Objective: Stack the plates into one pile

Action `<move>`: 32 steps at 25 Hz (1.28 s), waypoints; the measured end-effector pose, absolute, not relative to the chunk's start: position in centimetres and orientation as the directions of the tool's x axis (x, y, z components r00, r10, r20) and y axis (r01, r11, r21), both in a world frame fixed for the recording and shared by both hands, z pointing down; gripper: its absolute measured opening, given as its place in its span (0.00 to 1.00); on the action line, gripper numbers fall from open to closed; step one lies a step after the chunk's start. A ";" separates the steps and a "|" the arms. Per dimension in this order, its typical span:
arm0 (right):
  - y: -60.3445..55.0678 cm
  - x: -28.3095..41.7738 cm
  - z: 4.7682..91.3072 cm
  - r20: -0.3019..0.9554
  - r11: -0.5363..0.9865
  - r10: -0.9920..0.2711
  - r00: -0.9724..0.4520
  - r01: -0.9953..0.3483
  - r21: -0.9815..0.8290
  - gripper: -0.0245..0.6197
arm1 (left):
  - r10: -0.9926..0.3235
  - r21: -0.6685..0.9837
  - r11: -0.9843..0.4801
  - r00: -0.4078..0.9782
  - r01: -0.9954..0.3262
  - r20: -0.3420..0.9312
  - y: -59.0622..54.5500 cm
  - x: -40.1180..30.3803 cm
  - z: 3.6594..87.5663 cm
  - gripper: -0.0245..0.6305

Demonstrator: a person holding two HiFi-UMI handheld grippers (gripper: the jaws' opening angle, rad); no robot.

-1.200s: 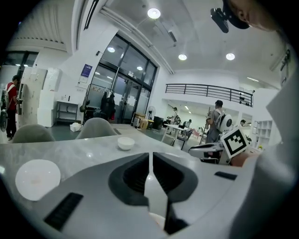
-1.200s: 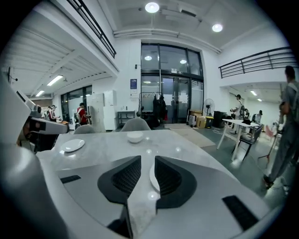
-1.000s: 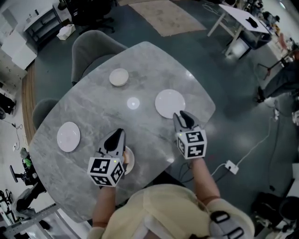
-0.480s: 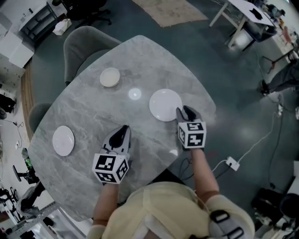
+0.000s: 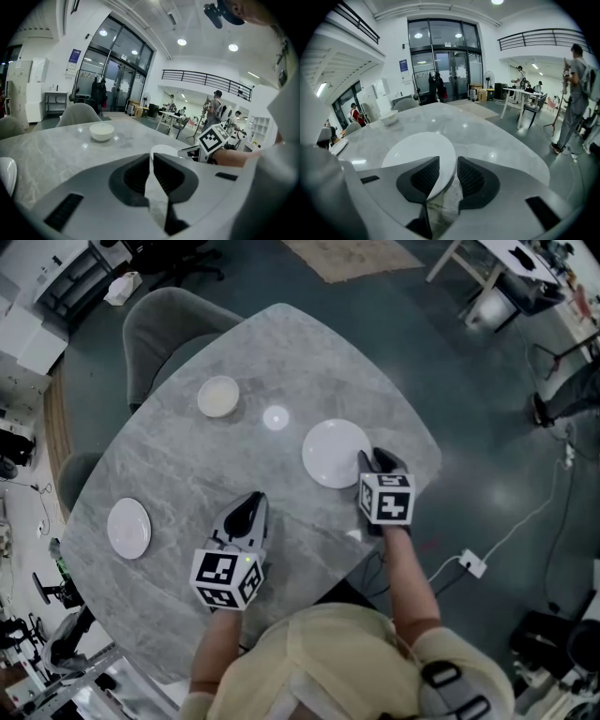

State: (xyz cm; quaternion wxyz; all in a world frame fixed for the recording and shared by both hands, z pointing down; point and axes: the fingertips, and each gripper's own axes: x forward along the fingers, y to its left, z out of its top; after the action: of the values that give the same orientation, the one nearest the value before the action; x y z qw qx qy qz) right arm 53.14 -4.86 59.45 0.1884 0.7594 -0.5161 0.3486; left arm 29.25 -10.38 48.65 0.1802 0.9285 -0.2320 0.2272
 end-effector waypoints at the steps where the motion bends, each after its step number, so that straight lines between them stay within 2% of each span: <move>1: -4.9 53.2 59.6 0.728 -0.400 -0.647 0.226 -0.914 -0.072 0.19 | -0.347 0.230 -0.827 0.789 -0.512 0.507 -10.5 29.3 48.8 0.08; 19: -5.1 53.9 60.2 0.719 -0.445 -0.659 0.221 -0.885 -0.136 0.18 | -0.348 0.234 -0.824 0.788 -0.516 0.508 -11.5 29.5 49.4 0.08; 25: -4.9 53.8 59.3 0.685 -0.450 -0.685 0.249 -0.883 -0.129 0.17 | -0.340 0.227 -0.830 0.786 -0.509 0.517 -11.4 29.3 49.7 0.08; 32: -4.6 53.3 56.8 0.609 -0.442 -0.757 0.236 -0.872 -0.210 0.11 | -0.327 0.254 -0.830 0.803 -0.496 0.498 -11.3 29.5 49.5 0.08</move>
State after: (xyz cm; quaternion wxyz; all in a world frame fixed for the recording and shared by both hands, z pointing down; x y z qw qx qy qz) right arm 53.28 -4.61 56.77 0.0868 0.7814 -0.5212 0.3320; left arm 29.47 -11.30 49.46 0.1896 0.9304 -0.2209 0.2228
